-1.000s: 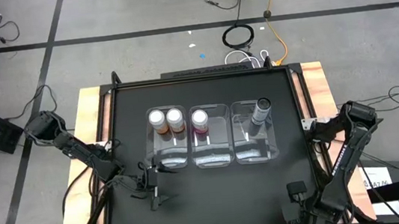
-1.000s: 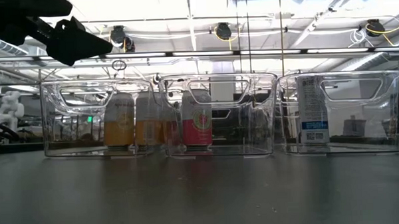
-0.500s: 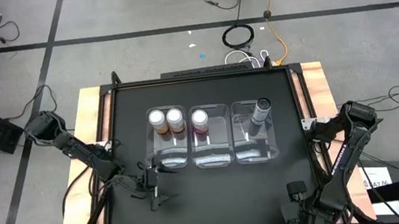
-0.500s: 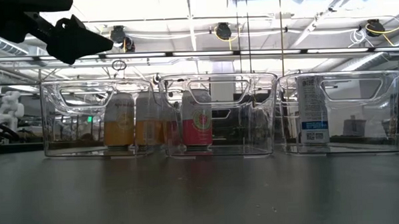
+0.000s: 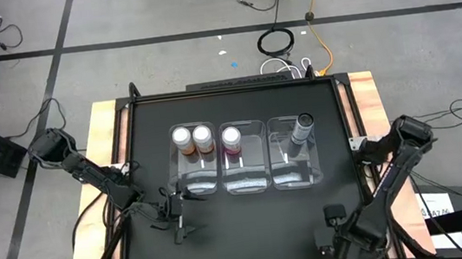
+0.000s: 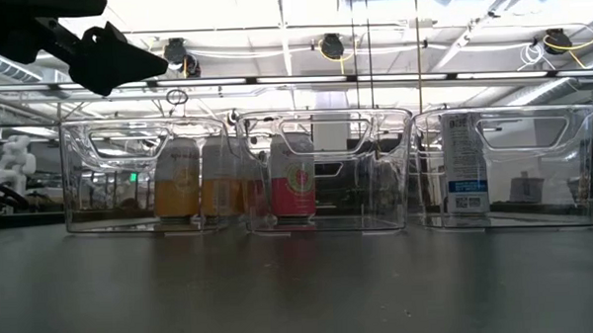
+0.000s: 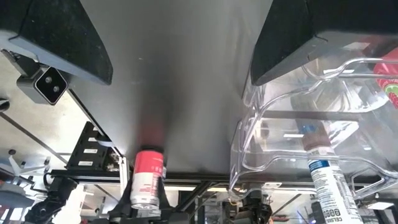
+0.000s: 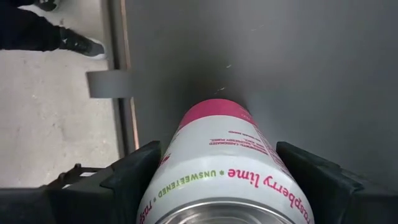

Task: Sort soda cans
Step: Put the right pink-white soda can into the center transparent bin

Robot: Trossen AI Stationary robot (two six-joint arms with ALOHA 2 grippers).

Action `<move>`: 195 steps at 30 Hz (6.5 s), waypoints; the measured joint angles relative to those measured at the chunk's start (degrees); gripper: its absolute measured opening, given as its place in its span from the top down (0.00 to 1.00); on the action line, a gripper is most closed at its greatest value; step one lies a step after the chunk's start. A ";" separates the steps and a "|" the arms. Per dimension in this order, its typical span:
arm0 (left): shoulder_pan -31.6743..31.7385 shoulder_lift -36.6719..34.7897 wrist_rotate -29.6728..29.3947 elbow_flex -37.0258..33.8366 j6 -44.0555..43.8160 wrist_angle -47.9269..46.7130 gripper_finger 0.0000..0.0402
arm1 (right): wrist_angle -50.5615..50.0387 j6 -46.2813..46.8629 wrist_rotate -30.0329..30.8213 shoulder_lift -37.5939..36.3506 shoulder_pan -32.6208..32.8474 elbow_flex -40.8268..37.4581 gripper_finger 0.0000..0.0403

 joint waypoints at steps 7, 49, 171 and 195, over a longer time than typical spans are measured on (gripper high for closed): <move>0.00 0.00 0.00 0.00 0.02 -0.19 0.03 | -1.70 -2.96 -0.07 0.00 -4.09 0.04 0.28; 0.00 0.01 -0.04 0.00 0.15 -2.04 0.03 | 0.21 -7.16 -0.17 -0.04 -8.58 0.20 0.08; 0.00 0.02 1.51 0.00 -1.57 -1.51 0.03 | -19.32 -49.40 -1.47 16.00 -56.96 32.72 0.27; -0.04 0.02 1.55 0.00 -3.04 -1.51 0.03 | -13.14 -58.17 -3.71 20.13 -69.02 28.24 0.27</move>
